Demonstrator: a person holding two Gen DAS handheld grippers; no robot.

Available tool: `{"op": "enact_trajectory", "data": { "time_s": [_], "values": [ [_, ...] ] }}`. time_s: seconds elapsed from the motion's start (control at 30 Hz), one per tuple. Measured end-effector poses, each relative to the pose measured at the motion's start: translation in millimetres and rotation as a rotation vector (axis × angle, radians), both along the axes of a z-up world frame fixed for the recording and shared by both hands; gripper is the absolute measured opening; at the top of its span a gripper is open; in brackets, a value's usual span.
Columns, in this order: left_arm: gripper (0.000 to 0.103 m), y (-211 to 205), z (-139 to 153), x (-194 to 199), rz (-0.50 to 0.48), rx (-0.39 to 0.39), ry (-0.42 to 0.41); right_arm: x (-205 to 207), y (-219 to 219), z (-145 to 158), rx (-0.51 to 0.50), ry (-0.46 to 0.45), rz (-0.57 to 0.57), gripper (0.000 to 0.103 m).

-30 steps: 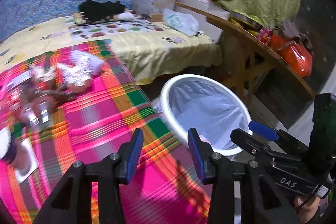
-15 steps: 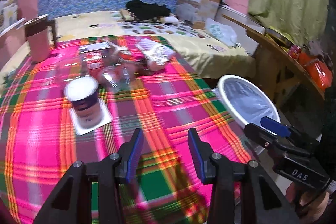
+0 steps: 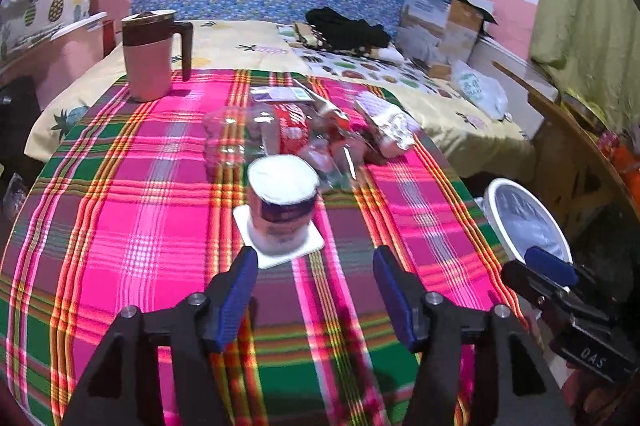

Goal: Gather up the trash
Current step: 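Move the left gripper back to the bed and grasp the white yogurt cup, then grasp the clear plastic cup with the right gripper while the left gripper holds the yogurt cup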

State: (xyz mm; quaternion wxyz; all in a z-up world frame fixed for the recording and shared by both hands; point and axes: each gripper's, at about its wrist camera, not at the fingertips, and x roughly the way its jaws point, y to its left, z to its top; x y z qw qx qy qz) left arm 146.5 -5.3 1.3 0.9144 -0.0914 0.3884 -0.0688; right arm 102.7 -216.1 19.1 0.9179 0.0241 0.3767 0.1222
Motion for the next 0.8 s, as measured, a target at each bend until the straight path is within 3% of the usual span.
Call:
{"op": "enact_trajectory", "data": {
  "time_s": [0.1,0.43,0.5,0.57,0.8],
  "values": [
    [0.065,3,-1,11,0.015,-0.005,0.0,7,7,-1,-0.01,0.002,0.016,0.061],
    [0.066,7,-20,52,0.057,0.009,0.042,33,19,-3,0.0,0.015,0.038,0.061],
    [0.062,9,-24,56,0.061,0.002,0.044,36,22,-4,-0.001,0.016,0.047,0.061],
    [0.05,12,-26,58,0.065,0.003,0.045,41,25,-4,-0.006,0.02,0.057,0.061],
    [0.049,20,-23,54,0.046,0.008,0.02,57,36,-9,-0.005,0.046,0.085,0.061]
  ]
}}
